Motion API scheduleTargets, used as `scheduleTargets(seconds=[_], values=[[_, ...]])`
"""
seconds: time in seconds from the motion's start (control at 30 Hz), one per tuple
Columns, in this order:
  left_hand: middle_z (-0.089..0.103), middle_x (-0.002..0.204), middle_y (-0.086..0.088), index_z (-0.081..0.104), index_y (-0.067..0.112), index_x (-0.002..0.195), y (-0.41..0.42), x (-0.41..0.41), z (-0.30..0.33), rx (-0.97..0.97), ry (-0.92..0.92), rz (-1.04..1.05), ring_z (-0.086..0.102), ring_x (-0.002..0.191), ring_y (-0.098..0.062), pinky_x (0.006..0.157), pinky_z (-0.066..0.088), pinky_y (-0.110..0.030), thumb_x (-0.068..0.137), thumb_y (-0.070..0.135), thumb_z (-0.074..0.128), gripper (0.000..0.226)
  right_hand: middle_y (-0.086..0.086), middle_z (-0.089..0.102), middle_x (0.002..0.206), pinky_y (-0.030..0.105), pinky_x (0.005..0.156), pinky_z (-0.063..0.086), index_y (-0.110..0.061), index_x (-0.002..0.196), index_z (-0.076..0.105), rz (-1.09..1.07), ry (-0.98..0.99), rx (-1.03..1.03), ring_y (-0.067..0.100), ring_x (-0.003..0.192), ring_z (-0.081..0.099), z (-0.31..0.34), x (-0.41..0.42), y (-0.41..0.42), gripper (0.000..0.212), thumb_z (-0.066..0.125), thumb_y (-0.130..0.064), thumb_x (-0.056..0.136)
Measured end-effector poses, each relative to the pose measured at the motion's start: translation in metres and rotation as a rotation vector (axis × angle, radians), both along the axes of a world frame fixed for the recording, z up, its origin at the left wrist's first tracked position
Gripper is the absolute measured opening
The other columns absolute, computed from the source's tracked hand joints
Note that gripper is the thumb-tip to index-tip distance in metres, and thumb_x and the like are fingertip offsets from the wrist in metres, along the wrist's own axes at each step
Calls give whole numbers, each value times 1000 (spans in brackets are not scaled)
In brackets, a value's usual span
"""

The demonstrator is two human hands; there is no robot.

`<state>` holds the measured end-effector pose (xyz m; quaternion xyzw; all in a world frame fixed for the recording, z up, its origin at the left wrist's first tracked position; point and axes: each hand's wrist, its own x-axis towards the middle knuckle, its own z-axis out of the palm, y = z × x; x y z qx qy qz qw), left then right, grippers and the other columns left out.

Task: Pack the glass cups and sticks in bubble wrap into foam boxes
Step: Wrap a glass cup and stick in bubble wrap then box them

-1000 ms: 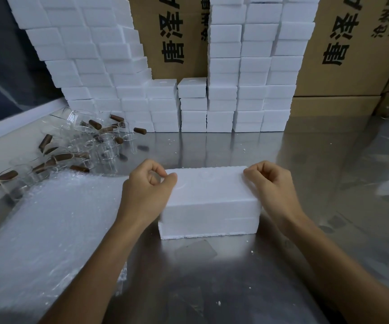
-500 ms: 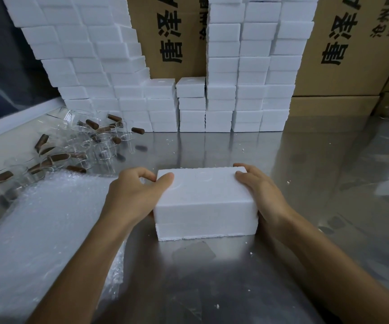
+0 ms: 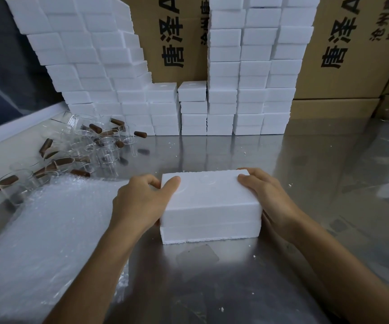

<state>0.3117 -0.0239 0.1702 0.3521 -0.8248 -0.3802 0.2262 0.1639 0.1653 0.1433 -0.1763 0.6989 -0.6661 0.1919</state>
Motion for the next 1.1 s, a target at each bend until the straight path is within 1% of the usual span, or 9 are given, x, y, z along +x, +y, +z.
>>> scheduleTargets(seconds=[0.1,0.2,0.33,0.5,0.7,0.77,0.83,0.93,1.1], values=[[71,86,-10,67,15,96,-1,1,2,189,-248,-55,72,59,-28,61,63,-41,80,80,45,71,0,76,101,41,93,53,-24,105,71,13,-10,3,22,97,72,1,-1,0,17,63,-30,92],[70,81,-12,69,17,94,-1,2,1,344,-296,-104,72,57,-28,60,62,-38,79,84,40,75,3,77,101,39,88,57,-21,106,72,17,-47,-20,23,94,74,4,-2,1,17,68,-27,90],[70,57,1,70,23,92,1,2,3,526,-116,-153,71,56,-16,56,59,-34,77,73,56,55,9,77,99,34,76,57,-15,105,73,14,-127,-108,24,87,74,6,-1,6,18,71,-23,89],[67,101,-1,58,24,108,24,-12,1,719,226,-74,68,88,-19,63,62,-44,72,48,78,48,9,74,104,31,65,55,-22,118,67,-80,-137,-173,22,82,71,9,4,7,31,74,-23,88],[70,86,1,66,22,90,25,-19,-4,789,525,139,67,76,-14,47,55,-29,69,38,84,32,-5,69,110,24,70,51,-33,104,65,-27,238,-96,16,91,66,1,13,0,20,72,-40,87],[69,90,1,65,24,91,23,-19,-3,797,604,204,66,78,-14,45,54,-27,69,41,83,33,-11,53,135,22,86,50,-47,118,57,180,451,23,9,120,55,-1,13,4,52,76,-57,71],[68,92,1,62,26,93,21,-20,-4,832,644,242,66,82,-15,45,53,-26,71,45,81,35,-18,20,153,19,100,43,-57,133,38,321,669,186,-7,140,25,-1,13,7,89,83,-63,56],[69,98,-3,61,23,105,22,-21,-4,876,654,264,67,86,-19,48,54,-28,73,48,79,44,-16,18,148,16,99,44,-54,136,31,254,859,276,-14,132,24,-2,15,5,100,85,-58,52],[69,110,-8,45,18,132,42,-28,0,1012,702,221,71,90,-26,59,61,-42,64,42,87,83,-11,30,133,-1,88,35,-49,134,36,79,870,177,-12,122,33,-10,26,-5,95,83,-51,52]])
